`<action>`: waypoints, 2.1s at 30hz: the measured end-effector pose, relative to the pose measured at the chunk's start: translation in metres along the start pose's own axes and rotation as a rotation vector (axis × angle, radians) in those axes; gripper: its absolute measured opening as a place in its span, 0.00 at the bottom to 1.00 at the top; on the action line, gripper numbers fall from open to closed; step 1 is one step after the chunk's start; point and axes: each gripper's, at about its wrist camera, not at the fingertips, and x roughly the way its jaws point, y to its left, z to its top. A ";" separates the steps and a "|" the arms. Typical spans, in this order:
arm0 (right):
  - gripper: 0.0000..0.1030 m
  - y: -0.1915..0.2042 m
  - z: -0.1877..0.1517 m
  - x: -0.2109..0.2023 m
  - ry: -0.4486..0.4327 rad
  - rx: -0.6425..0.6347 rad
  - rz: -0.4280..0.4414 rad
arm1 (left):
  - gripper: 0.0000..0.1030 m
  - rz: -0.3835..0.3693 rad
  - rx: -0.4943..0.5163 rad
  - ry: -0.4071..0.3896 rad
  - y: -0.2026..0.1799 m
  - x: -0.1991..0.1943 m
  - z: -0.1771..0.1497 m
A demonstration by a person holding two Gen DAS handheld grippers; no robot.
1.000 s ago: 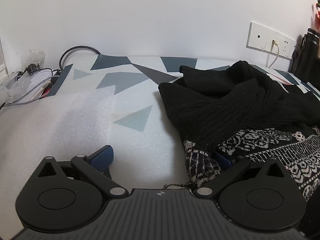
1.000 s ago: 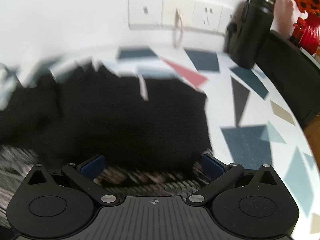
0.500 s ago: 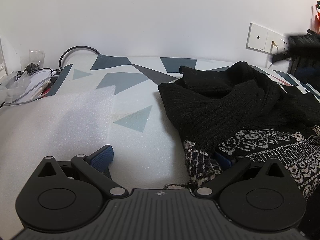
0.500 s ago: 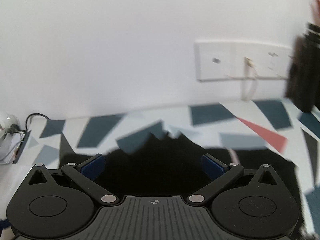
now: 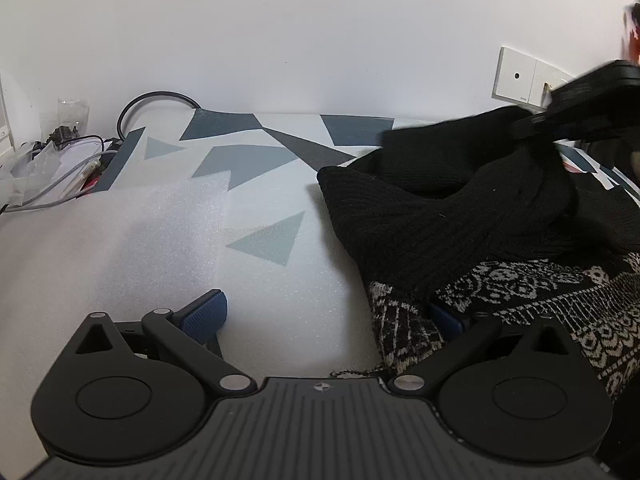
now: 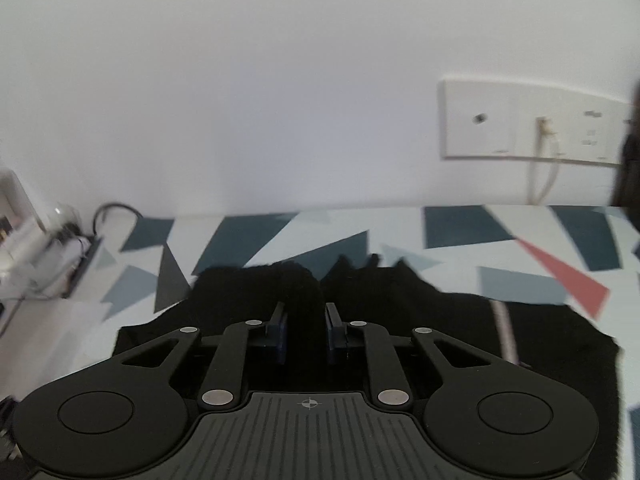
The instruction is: Fold clothes
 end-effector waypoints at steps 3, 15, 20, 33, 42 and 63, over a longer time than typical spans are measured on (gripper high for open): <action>0.15 -0.015 -0.022 -0.029 -0.005 0.046 -0.013 | 1.00 -0.002 -0.001 -0.001 0.001 0.000 -0.001; 0.43 -0.061 -0.072 -0.071 0.049 0.258 -0.069 | 1.00 -0.002 0.002 0.000 0.001 0.000 -0.001; 0.60 -0.081 -0.050 -0.063 -0.005 0.293 -0.092 | 1.00 -0.003 0.002 -0.001 0.001 0.001 -0.001; 0.05 -0.121 -0.026 -0.018 -0.055 0.433 -0.081 | 1.00 -0.002 0.005 0.000 0.001 0.001 -0.002; 0.06 -0.165 -0.068 -0.104 -0.209 0.554 -0.141 | 1.00 -0.002 0.007 0.000 0.001 0.001 -0.002; 0.06 -0.130 -0.038 -0.016 -0.076 0.376 -0.026 | 1.00 0.003 0.013 -0.001 0.000 0.001 -0.002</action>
